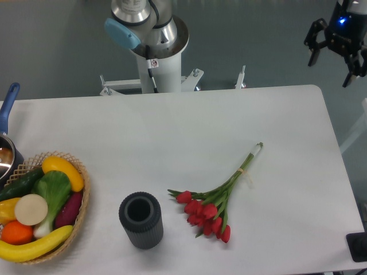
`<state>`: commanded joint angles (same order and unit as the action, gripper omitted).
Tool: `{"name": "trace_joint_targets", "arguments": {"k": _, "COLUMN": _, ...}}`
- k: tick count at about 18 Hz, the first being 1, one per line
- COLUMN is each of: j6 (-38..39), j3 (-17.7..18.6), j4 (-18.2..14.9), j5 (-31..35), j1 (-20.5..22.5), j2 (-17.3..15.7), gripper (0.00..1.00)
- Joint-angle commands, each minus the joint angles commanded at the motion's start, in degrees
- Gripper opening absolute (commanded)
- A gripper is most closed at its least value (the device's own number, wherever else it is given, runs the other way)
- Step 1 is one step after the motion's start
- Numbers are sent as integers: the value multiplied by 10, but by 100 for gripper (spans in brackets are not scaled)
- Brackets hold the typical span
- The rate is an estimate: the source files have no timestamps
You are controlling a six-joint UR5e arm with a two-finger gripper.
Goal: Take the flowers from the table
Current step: 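Move the open gripper down toward the table above the tulips, then lower the open gripper onto the green tulip stems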
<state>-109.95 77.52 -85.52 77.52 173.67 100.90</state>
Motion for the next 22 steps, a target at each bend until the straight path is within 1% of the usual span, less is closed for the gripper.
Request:
{"name": "trace_joint_targets", "arguments": {"k": 5, "j6": 14, "j3": 9, "j4": 3, "j5": -2, "j1": -7, "j2": -3, "gripper": 100}}
{"name": "trace_joint_targets", "arguments": {"k": 6, "j6": 20, "j3": 18, "j4": 5, "j5": -3, "j1": -7, "j2": -4, "gripper": 100}}
{"name": "trace_joint_targets", "arguments": {"k": 7, "j6": 29, "j3": 26, "j4": 5, "j5": -16, "j1": -6, "j2": -4, "gripper": 100}}
{"name": "trace_joint_targets", "arguments": {"k": 8, "j6": 46, "j3": 33, "j4": 11, "j5": -47, "j1": -4, "j2": -4, "gripper": 100}}
{"name": "trace_joint_targets", "arguments": {"k": 9, "j6": 76, "j3": 39, "j4": 19, "j5": -70, "j1": -5, "j2": -6, "gripper": 100}}
{"name": "trace_joint_targets", "arguments": {"k": 10, "j6": 112, "j3": 47, "j4": 27, "j5": -76, "j1": -5, "j2": -10, "gripper": 100}}
{"name": "trace_joint_targets", "arguments": {"k": 12, "j6": 165, "j3": 68, "j4": 58, "j5": -79, "j1": -8, "j2": -17, "gripper": 100}}
{"name": "trace_joint_targets", "arguments": {"k": 13, "j6": 188, "j3": 79, "j4": 78, "j5": -85, "j1": -18, "j2": -17, "gripper": 100}}
{"name": "trace_joint_targets", "arguments": {"k": 14, "j6": 213, "j3": 89, "j4": 102, "j5": -96, "j1": -32, "j2": -16, "gripper": 100}}
{"name": "trace_joint_targets", "arguments": {"k": 15, "j6": 245, "j3": 105, "j4": 141, "j5": -101, "j1": -39, "j2": -16, "gripper": 100}}
{"name": "trace_joint_targets", "arguments": {"k": 16, "j6": 259, "j3": 113, "j4": 163, "j5": -100, "j1": -44, "j2": -16, "gripper": 100}}
{"name": "trace_joint_targets", "arguments": {"k": 17, "j6": 277, "j3": 119, "j4": 177, "j5": -98, "j1": -53, "j2": -15, "gripper": 100}}
{"name": "trace_joint_targets", "arguments": {"k": 19, "j6": 319, "j3": 123, "j4": 181, "j5": -97, "j1": -68, "j2": -7, "gripper": 100}}
{"name": "trace_joint_targets", "arguments": {"k": 20, "j6": 333, "j3": 121, "j4": 181, "j5": -97, "j1": -78, "j2": 3, "gripper": 100}}
{"name": "trace_joint_targets", "arguments": {"k": 22, "j6": 338, "j3": 124, "j4": 184, "j5": -94, "j1": -94, "j2": 13, "gripper": 100}}
